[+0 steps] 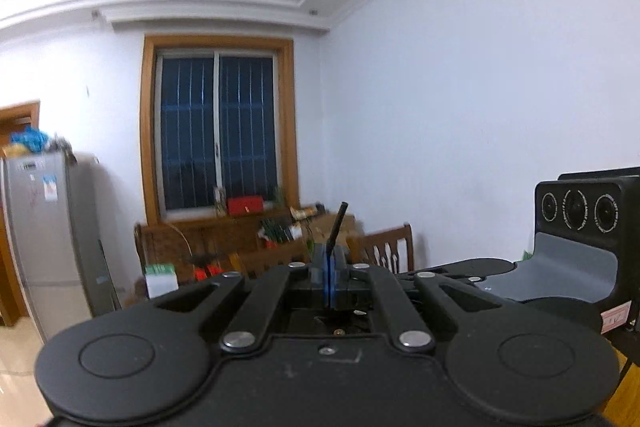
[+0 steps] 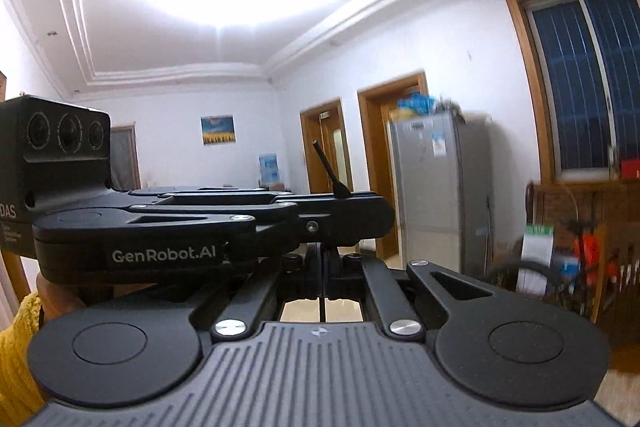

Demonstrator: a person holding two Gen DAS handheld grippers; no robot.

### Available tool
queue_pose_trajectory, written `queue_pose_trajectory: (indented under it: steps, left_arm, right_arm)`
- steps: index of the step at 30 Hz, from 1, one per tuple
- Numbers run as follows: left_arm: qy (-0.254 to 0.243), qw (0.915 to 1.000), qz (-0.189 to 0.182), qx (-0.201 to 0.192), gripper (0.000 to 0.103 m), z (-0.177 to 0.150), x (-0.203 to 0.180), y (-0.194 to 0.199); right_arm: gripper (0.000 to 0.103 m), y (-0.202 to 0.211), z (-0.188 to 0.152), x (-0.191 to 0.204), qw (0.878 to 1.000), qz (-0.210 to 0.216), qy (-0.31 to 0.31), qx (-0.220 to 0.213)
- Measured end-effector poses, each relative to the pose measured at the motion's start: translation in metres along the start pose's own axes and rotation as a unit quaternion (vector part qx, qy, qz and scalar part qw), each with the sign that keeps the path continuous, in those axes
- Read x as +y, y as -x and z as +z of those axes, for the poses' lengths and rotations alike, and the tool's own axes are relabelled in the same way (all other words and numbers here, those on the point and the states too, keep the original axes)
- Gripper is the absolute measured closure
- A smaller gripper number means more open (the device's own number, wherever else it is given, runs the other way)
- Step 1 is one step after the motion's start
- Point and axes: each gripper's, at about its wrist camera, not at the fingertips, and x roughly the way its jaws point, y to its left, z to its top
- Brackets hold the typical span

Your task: Lace up shoes with both hands

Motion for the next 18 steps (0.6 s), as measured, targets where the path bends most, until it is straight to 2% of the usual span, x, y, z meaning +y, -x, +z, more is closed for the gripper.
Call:
queue_pose_trajectory:
  steps: [6,10,14,18]
  left_arm:
    - [-0.022,0.999,0.02,-0.034,0.102,0.043,-0.005,0.009]
    - [-0.037,0.998,0.029,-0.043,0.102,0.063,-0.01,0.012]
    - [-0.051,0.9974,0.034,-0.038,0.102,0.052,-0.019,0.013]
    - [-0.031,0.999,0.031,-0.013,0.102,0.012,-0.022,0.025]
  right_arm:
    - [0.102,0.002,0.042,0.008,0.999,-0.004,0.036,-0.036]
    - [0.102,-0.001,0.06,0.01,0.998,-0.014,0.05,-0.036]
    - [0.102,0.002,0.045,0.014,0.998,0.0,0.056,-0.02]
    - [0.101,0.008,0.019,0.018,0.998,0.026,0.054,0.006]
